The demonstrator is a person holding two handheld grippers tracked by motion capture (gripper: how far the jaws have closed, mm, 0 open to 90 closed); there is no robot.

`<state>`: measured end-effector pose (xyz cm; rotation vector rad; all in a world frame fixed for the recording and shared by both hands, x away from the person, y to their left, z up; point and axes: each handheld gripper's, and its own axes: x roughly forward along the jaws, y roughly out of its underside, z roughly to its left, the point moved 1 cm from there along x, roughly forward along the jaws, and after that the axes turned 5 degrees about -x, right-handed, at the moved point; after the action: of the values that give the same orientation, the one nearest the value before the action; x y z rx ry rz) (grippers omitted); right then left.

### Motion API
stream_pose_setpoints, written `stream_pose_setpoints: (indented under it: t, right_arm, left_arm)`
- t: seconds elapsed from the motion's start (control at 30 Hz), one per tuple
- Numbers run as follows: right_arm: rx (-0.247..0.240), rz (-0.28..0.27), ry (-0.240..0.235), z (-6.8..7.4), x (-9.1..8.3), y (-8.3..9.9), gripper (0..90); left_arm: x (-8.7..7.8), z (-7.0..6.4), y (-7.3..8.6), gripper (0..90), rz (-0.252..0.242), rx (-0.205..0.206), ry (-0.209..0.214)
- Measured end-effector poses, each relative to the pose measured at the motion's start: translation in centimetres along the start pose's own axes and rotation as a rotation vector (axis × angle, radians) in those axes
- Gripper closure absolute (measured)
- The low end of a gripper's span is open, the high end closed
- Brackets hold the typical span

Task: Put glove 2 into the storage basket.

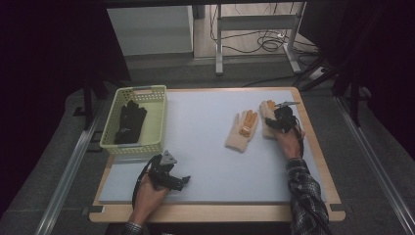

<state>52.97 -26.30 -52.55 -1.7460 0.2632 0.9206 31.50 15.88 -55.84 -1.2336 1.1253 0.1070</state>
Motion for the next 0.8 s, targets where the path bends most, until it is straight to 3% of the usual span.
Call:
stream_pose_setpoints:
  t: [0.2, 0.37, 0.57, 0.8]
  right_arm:
    - [0.012, -0.017, -0.006, -0.1, -0.9, 0.4, 61.3]
    - [0.020, -0.051, -0.023, 0.0, -2.9, 0.6, 61.2]
    - [-0.017, -0.077, -0.052, 1.1, -6.4, 0.6, 61.1]
    - [-0.025, -0.099, -0.093, 2.4, -8.7, 0.7, 61.1]
  left_arm:
    - [0.0, 0.0, 0.0, 0.1, 0.000, 0.000, 0.000]
    - [0.0, 0.0, 0.0, 0.0, -0.001, 0.000, -0.001]
    - [0.0, 0.0, 0.0, 0.0, -0.001, 0.000, -0.001]
    - [0.0, 0.0, 0.0, 0.1, -0.001, 0.001, -0.001]
